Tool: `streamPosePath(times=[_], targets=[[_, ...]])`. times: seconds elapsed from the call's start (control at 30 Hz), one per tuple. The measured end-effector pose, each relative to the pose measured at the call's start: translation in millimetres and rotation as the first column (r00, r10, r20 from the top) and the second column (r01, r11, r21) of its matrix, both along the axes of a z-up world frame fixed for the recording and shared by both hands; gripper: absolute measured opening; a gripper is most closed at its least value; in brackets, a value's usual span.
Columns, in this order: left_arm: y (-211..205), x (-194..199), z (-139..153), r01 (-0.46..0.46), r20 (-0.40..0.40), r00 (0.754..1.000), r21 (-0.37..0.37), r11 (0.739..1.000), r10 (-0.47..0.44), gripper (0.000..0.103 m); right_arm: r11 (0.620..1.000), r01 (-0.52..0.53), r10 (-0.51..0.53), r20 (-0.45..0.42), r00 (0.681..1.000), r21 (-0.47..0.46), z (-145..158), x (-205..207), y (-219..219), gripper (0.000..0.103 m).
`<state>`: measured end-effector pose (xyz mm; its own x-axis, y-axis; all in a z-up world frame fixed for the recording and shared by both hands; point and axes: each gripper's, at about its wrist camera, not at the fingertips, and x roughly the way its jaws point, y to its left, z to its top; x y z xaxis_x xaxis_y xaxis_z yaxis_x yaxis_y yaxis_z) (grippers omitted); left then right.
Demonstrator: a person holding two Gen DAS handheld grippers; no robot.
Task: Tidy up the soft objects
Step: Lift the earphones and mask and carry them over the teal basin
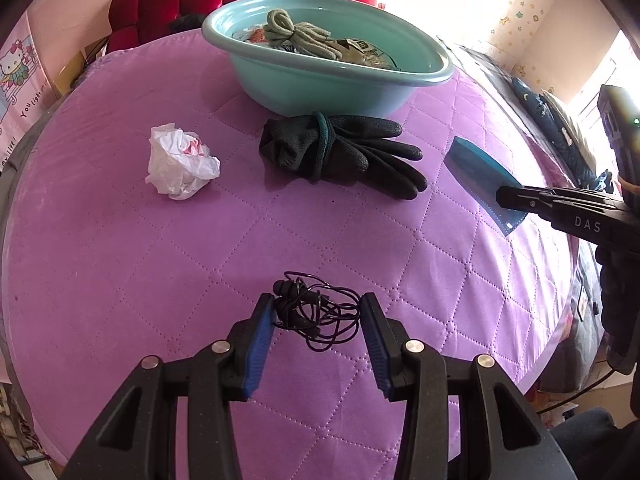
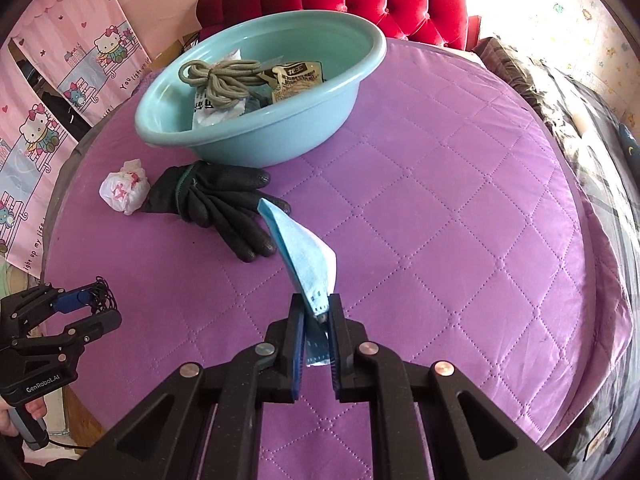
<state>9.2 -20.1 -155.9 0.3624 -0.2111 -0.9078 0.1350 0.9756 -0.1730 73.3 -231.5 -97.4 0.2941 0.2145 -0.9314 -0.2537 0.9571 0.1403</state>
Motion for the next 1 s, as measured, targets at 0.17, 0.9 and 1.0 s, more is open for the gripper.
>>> streamPosePath(times=[0.17, 0.9, 1.0], targets=[[5, -1, 15, 0.034, 0.020, 0.999, -0.006, 0.999, -0.034, 0.047, 1.000, 0.026, -0.026, 0.006, 1.000, 0.004, 12, -10, 5, 0.010], [3, 27, 71, 0.148, 0.108, 0.983, -0.010, 0.989, -0.146, 0.048, 0.997, 0.082, -0.082, 0.033, 0.996, -0.002, 72, 0, 22, 0.010], [2, 34, 77, 0.152, 0.122, 0.981, -0.001, 0.988, -0.151, 0.048, 0.996, 0.084, -0.084, 0.043, 0.995, 0.006, 77, 8, 25, 0.010]])
